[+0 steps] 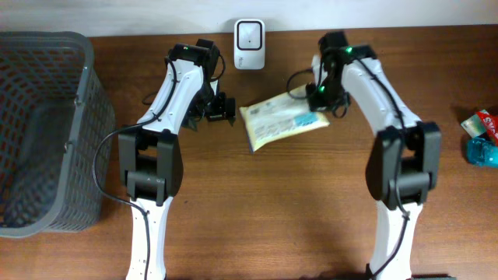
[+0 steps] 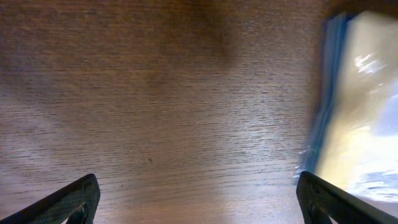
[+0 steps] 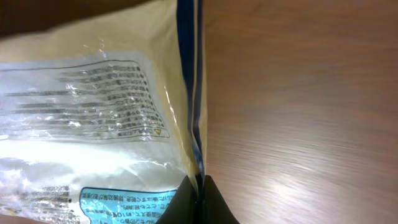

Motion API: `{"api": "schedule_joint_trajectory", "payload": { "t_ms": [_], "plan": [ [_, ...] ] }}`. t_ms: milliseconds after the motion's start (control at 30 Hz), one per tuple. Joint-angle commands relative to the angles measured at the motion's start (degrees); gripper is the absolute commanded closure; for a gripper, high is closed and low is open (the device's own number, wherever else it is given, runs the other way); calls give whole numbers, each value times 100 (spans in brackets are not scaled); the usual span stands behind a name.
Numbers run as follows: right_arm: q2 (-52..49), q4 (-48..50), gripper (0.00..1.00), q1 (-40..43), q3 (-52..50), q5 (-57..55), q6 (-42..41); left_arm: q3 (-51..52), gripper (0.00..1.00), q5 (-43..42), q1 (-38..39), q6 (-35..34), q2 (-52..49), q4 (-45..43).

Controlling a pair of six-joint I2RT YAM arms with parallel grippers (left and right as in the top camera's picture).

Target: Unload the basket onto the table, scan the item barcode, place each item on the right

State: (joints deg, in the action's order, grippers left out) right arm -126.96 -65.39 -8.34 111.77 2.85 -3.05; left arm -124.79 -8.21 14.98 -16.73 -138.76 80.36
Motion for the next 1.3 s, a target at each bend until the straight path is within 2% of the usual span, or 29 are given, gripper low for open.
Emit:
{"api": "schedule_joint_trajectory", "payload": {
  "t_ms": [0,67,100,200,267,333,400,500,533,567,600,633,700,733,800,933,1167,1267],
  "plan": [
    [981,-219,96,-31,413,-1696,-223,48,1,-59,-11,11,-20,-33],
    [1182,-319,96,-144,413,-2269,-468,50,1,-59,-11,11,-20,-42],
    [1259,-402,96,-258,417,-2916,-778,50,1,-59,-11,11,-20,-39],
    [1283,-479,96,-682,417,-4242,-844,160,1,-59,-11,11,-20,-74],
    [1283,-463,96,-1025,417,-4721,-844,219,1,-59,-11,11,-22,-109],
    [1259,-365,96,-1285,417,-4610,-844,219,1,-63,-11,9,-22,-131],
    [1187,-168,96,-1537,391,-3934,-844,221,1,-61,-11,9,-22,-142],
    [935,-20,96,-1585,341,-3427,-846,219,1,-61,-11,11,-22,-105],
    [901,-44,82,-1521,339,-3394,-846,219,1,-61,-11,13,-22,-101],
    [852,-92,62,-1414,337,-3263,-848,219,1,-61,-11,15,-20,-98],
    [846,-227,6,-1156,328,-2916,-1073,219,1,-61,-9,15,-22,-101],
    [846,-380,2,-798,328,-2479,-1353,219,1,-61,-9,15,-22,-103],
    [844,-551,2,-96,323,-1233,-1416,219,1,-61,-11,15,-22,-103],
    [828,-688,2,542,269,-20,-1198,219,1,-61,-9,15,-22,-109],
    [776,-839,2,1298,61,1143,-745,219,1,-61,-9,13,-22,-125],
    [752,-199,2,2175,-1161,1692,-752,219,1,-63,-9,13,-22,-164],
    [752,1746,2,2249,-2667,2120,-841,221,1,-63,-9,13,-20,-186],
    [752,2518,0,2251,-3182,2140,-1147,219,1,-61,-9,13,-22,-181]
  ]
}}
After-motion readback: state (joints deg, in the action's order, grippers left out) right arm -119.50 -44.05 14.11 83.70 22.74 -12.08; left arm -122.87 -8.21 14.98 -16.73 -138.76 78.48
